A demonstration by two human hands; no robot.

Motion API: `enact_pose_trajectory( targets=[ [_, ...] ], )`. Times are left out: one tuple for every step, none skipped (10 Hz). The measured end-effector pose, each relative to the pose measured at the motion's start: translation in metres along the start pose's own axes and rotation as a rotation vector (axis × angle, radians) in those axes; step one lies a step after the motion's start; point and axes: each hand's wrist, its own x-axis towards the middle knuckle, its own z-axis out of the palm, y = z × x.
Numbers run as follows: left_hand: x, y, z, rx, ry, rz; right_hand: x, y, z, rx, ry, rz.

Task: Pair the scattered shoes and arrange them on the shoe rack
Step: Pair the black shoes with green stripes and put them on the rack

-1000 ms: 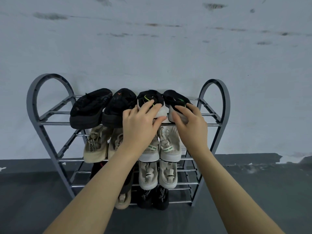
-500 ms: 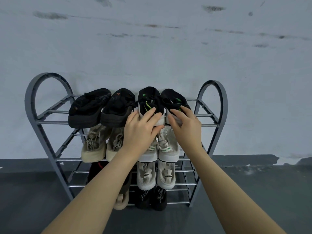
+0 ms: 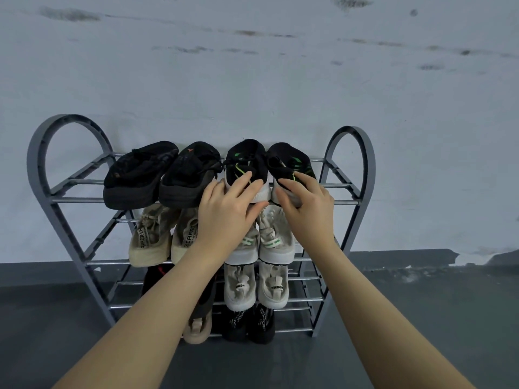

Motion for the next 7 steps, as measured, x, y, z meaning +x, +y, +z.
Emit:
enact_pose_trajectory(
  targets=[
    [-0.005, 0.004, -0.001, -0.001, 0.015, -0.047, -0.001, -0.002, 0.003, 0.022, 0.011, -0.018],
    [-0.003, 0.007, 0.001, 0.036, -0.007, -0.069, 0.001, -0.003, 0.001, -0.011, 0.001, -0.019],
    [-0.004, 0.009, 0.002, 0.040, -0.026, -0.095, 0.001, -0.004, -0.002, -0.073, -0.029, -0.019],
    [-0.005, 0.012, 0.001, 0.063, -0.055, -0.104, 0.000, -0.005, -0.004, -0.109, -0.063, -0.005],
    [-0.002, 0.013, -0.004, 0.081, -0.051, -0.093, 0.001, -0.005, -0.007, -0.136, -0.101, 0.006],
    [0.004, 0.014, -0.007, -0.013, -0.006, -0.102, 0.002, -0.007, -0.010, -0.217, -0.099, 0.003],
    [0.024, 0.007, -0.018, -0.106, -0.058, -0.205, 0.017, -0.018, -0.020, -0.256, -0.061, 0.045]
  ],
)
